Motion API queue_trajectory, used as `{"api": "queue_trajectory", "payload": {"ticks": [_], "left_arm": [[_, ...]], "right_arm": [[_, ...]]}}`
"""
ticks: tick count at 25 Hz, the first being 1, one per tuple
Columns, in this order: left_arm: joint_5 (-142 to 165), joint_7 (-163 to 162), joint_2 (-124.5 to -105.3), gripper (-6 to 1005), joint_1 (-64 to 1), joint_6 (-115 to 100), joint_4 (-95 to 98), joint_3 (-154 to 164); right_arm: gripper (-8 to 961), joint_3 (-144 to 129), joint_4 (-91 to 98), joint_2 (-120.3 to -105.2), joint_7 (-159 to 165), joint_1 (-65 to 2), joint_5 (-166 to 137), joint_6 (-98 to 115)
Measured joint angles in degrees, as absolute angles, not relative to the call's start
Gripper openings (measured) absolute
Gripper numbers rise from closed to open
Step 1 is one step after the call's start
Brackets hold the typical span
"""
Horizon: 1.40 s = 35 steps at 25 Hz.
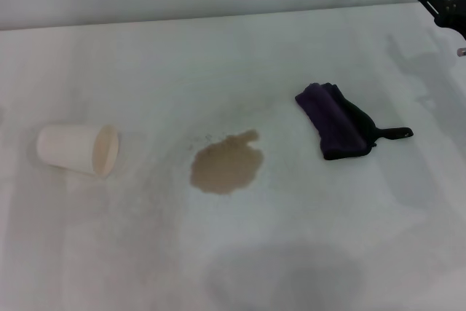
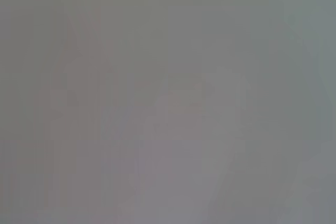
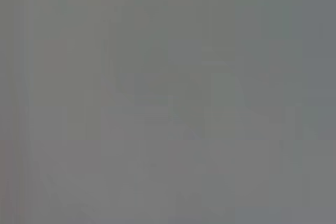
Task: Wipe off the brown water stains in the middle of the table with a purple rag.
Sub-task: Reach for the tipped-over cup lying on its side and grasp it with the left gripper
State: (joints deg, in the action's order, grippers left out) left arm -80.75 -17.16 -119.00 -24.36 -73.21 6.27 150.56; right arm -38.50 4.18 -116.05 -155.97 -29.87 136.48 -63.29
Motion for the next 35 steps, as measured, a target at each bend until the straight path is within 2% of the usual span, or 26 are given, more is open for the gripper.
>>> {"api": "queue_trajectory", "payload": {"ticks": [5,9,14,22,26,29,32,35], "left_arm": [[-74.43,-29.97,-117.59,885,-26.49,-73.39,0.34,150.7],[-62.54,-53.12,-114.23,885,-30.73,-72.29,-11.08,152.27],[-56.23,-70.99,-112.34,885,-34.73,-74.85,-24.75,162.29],[-27.04,-85.9,-107.63,884,-45.3,-88.3,-44.02,163.25],[-12.73,-81.19,-106.81,885,-51.29,-92.9,-49.69,163.29],[-0.06,-72.96,-106.87,885,-56.64,-94.6,-51.06,163.3],[7.28,-66.82,-108.13,884,-60.68,-95.8,-52.62,163.27],[11.36,-61.79,-110.65,884,-64.21,-96.56,-56.2,163.26]], "right_arm": [[873,-38.5,4.38,-116.02,-155.73,-30.15,136.48,-63.45],[873,-38.57,4.3,-116.06,-155.73,-31.27,136.45,-63.94],[873,-38.73,4.06,-116.08,-155.74,-32.74,136.37,-64.32],[873,-39.68,3.92,-116.2,-155.74,-33.59,136.31,-64.35],[873,-40.23,3.78,-116.19,-155.74,-33.87,136.31,-64.34],[873,-40.25,3.26,-116.19,-155.74,-34.01,136.31,-64.24],[873,-40.24,2.7,-116.19,-155.74,-34.04,136.32,-64.23],[873,-39.98,2.32,-116.19,-155.74,-33.85,136.32,-64.25]]}}
